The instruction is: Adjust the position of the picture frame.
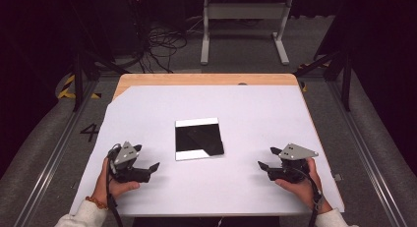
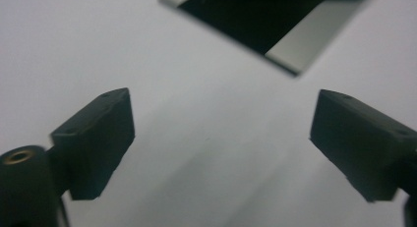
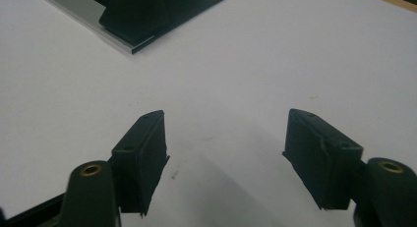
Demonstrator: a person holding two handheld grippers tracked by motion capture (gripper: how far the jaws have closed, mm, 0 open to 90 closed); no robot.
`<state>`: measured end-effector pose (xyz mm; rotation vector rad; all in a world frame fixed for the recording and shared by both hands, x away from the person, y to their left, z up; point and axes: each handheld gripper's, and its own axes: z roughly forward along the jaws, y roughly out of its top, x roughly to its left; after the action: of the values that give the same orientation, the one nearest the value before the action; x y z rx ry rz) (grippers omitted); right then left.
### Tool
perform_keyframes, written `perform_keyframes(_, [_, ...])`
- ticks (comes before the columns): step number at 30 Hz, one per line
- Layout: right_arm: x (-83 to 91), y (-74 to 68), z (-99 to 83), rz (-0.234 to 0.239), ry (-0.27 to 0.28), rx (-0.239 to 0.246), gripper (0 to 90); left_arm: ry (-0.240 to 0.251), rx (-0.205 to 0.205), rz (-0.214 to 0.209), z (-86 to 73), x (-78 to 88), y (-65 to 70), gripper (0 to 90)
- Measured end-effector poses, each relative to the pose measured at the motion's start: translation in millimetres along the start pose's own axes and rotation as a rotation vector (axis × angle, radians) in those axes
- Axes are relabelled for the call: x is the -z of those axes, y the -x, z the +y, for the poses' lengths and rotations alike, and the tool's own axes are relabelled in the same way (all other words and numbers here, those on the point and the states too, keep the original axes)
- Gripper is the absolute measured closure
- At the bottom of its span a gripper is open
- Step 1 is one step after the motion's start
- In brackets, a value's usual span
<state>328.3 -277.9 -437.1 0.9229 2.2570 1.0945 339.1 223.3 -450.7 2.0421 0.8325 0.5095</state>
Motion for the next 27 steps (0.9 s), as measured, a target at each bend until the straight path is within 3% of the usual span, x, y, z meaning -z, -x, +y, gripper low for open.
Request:
perform_keyframes(2, [0.8,1.3,1.6,0.046,0.027,-0.023,38.5,0.009,0.000,-0.007,-0.8,3.2,0.0,12.5])
perform_keyframes(6, [-1.0,1.9,4.4,0.072,0.032,-0.018,50.1,-0.027,-0.008,0.000,-2.2,1.9,2.2,20.8])
perform_keyframes(8, [-3.1,2.2,6.2,0.080,0.033,-0.015,55.2,-0.028,-0.002,-0.038,-3.2,2.8,0.8,23.9])
perform_keyframes(11, [-8.9,2.8,8.6,0.088,0.023,-0.018,62.2,-0.028,0.020,-0.051,-5.2,4.5,-1.9,32.0])
perform_keyframes(14, [-16.7,2.6,11.2,0.090,0.000,-0.018,72.1,-0.035,0.018,-0.046,-5.3,4.8,-4.0,49.8])
perform_keyframes(15, [-16.7,2.6,11.2,0.090,0.000,-0.018,72.1,-0.036,0.023,-0.047,-4.6,4.6,-5.1,49.8])
perform_keyframes(17, [-19.8,3.0,13.1,0.091,0.003,-0.026,78.3,-0.046,0.018,-0.042,-1.4,1.9,-7.0,64.3])
perform_keyframes(20, [-22.9,3.8,17.6,0.093,0.003,-0.037,84.9,-0.069,0.003,-0.071,7.8,-11.4,-7.9,83.7])
perform_keyframes(27, [-39.5,0.2,26.3,0.093,-0.015,-0.047,87.3,-0.123,-0.012,-0.089,18.1,-35.6,-5.9,88.1])
